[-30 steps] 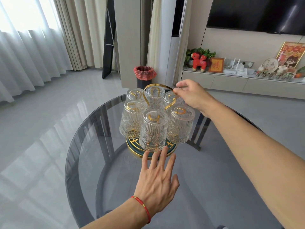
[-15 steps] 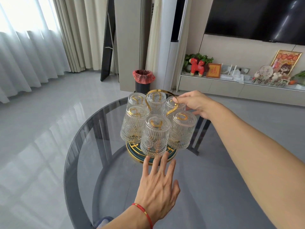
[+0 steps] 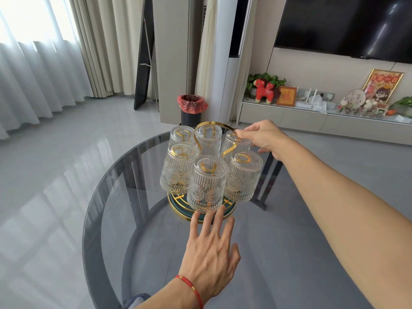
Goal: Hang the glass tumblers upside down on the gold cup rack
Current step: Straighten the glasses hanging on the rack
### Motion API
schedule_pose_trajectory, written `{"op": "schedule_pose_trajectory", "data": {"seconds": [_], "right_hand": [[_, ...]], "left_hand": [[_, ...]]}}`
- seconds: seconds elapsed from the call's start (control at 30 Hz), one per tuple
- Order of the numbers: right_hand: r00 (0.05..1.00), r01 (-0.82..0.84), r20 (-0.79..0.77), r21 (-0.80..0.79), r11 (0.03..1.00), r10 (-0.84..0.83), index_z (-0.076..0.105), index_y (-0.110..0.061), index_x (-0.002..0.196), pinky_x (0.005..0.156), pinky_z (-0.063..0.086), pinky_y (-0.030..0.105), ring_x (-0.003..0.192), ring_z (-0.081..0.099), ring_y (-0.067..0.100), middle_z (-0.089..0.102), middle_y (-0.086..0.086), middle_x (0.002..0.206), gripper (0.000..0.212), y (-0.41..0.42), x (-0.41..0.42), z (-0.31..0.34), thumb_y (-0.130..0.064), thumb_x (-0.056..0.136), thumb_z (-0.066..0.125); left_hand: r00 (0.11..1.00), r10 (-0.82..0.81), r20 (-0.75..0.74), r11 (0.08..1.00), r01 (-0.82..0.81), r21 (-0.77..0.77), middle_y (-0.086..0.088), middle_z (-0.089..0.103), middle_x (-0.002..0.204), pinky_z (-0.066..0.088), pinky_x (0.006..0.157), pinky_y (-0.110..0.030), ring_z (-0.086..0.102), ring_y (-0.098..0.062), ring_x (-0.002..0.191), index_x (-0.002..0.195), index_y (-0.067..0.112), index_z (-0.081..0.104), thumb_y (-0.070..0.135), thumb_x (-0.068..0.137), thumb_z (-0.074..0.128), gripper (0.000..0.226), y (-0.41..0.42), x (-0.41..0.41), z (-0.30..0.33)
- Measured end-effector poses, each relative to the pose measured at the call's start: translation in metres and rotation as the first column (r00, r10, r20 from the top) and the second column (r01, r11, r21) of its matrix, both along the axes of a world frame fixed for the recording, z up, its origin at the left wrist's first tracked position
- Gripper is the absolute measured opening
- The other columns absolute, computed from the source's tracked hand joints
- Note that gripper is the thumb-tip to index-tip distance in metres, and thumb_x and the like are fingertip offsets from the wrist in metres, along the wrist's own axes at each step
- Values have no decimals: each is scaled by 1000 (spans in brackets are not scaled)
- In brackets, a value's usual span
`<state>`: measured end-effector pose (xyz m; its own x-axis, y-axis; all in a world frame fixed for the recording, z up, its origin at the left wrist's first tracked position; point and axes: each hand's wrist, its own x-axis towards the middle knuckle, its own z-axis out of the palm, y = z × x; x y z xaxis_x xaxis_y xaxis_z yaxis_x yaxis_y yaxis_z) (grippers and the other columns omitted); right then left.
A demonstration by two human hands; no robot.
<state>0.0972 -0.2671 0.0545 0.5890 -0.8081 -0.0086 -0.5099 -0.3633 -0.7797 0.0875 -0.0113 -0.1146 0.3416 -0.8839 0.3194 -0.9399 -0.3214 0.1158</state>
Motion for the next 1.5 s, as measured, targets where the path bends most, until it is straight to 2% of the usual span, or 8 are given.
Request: {"op": "schedule_pose_trajectory", "data": {"seconds": [0.17,0.33,0.53,0.77,0.93,1.1,1.23,1.5], "right_hand": [[991,-72,92,-249,966,98,75,-25,104,82,51,29,106,65,13,71,-9,109,11,2,-3,1,-27,94,70],[952,-270,-12,-513,815,307,82,-24,103,106,45,28,122,63,17,75,2,125,56,6,-13,1,13,93,41],[951,-291,-75,-542,788,300,82,-23,110,68,29,-7,80,61,-15,73,4,130,55,6,-20,-1,13,93,44],[945,-303,-62,-532,791,320,82,-21,111,53,33,-4,57,46,-32,74,3,117,51,7,-22,0,12,93,47],[954,-288,-84,-522,802,288,80,-24,108,52,33,-4,55,45,-31,52,-34,55,51,10,-23,2,12,92,48],[955,-287,-90,-510,811,281,80,-25,109,62,38,8,56,49,-26,73,-3,119,50,13,-17,10,8,93,46],[937,-302,31,-429,852,348,79,-20,114,108,51,43,113,67,7,77,-3,117,45,30,-5,30,-8,90,42],[838,-544,-186,-229,807,513,75,-17,120,113,39,51,121,61,22,72,8,124,63,53,26,40,-47,91,29]], "left_hand": [[1000,-5,-4,1000,5,-14,-14,48,152,34,111,-62,49,-35,129,135,17,56,44,91,47,52,0,0,1],[1000,-2,-5,1000,2,-16,-14,48,152,33,112,-62,49,-35,130,136,17,55,43,92,47,52,0,0,1],[1000,-1,-5,1000,1,-4,-15,49,151,34,111,-63,50,-35,130,136,17,56,44,91,47,53,1,0,2],[1000,1,6,1000,-1,-10,-16,51,150,36,110,-64,52,-37,129,134,16,57,44,91,47,53,1,0,3],[1000,2,5,1000,-2,-19,-16,50,150,35,110,-64,50,-36,129,132,16,57,44,91,48,51,0,0,1],[1000,-3,4,999,3,-33,-15,50,150,34,112,-63,49,-34,128,131,17,57,44,89,50,50,0,0,-2],[1000,-2,-1,1000,2,-32,-15,49,151,35,111,-64,49,-34,128,131,17,57,44,88,51,51,-1,0,-2],[1000,-2,6,1000,2,-2,-16,51,150,38,109,-63,52,-35,128,133,16,59,46,88,53,54,0,0,2]]}}
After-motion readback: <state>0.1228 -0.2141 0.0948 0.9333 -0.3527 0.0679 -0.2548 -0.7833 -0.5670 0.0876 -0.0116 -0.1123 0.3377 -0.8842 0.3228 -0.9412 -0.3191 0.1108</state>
